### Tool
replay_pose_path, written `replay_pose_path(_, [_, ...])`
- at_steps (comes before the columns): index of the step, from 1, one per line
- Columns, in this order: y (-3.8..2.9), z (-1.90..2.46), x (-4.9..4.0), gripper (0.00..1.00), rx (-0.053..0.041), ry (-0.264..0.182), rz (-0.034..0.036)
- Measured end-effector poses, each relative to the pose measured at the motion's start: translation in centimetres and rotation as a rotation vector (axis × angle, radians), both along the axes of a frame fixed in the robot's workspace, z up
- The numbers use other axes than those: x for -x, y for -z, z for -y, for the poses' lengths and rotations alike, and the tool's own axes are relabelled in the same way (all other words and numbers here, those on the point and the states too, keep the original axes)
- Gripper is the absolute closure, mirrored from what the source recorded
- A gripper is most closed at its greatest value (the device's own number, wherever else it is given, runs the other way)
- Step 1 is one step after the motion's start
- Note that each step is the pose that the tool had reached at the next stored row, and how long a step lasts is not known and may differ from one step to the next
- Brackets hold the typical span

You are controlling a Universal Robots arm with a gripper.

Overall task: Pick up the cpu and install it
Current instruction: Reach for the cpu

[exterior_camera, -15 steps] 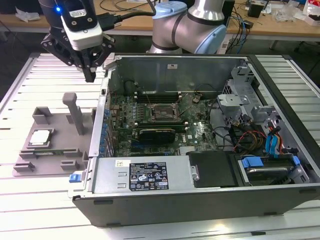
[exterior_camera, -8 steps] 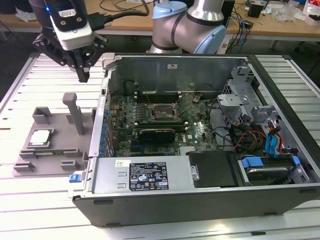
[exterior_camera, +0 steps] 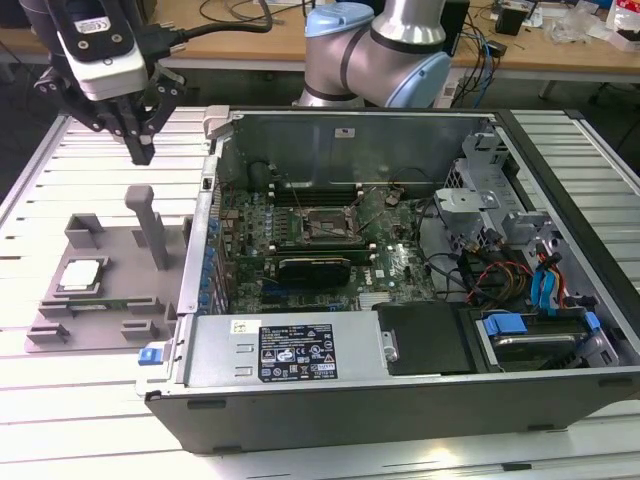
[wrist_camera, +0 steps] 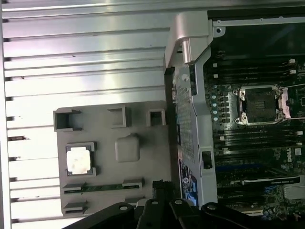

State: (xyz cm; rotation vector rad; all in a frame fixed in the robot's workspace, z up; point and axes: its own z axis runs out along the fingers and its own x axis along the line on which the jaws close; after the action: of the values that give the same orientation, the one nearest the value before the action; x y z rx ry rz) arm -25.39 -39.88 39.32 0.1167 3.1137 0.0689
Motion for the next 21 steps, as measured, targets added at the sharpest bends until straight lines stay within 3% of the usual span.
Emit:
replay_pose_path(4, [0.0, 0.0, 0.82, 0.89, 0.0, 0.0, 0.0])
replay_pose_path(6, [0.0, 0.0, 1.67, 0.89, 0.0, 0.0, 0.0001])
replay_pose_path(14, [0.0, 0.0, 3.0, 0.89, 0.0, 0.0, 0.0])
replay_pose_path(21, [0.0, 0.0, 5.1, 0.89, 0.0001, 0.0, 0.0])
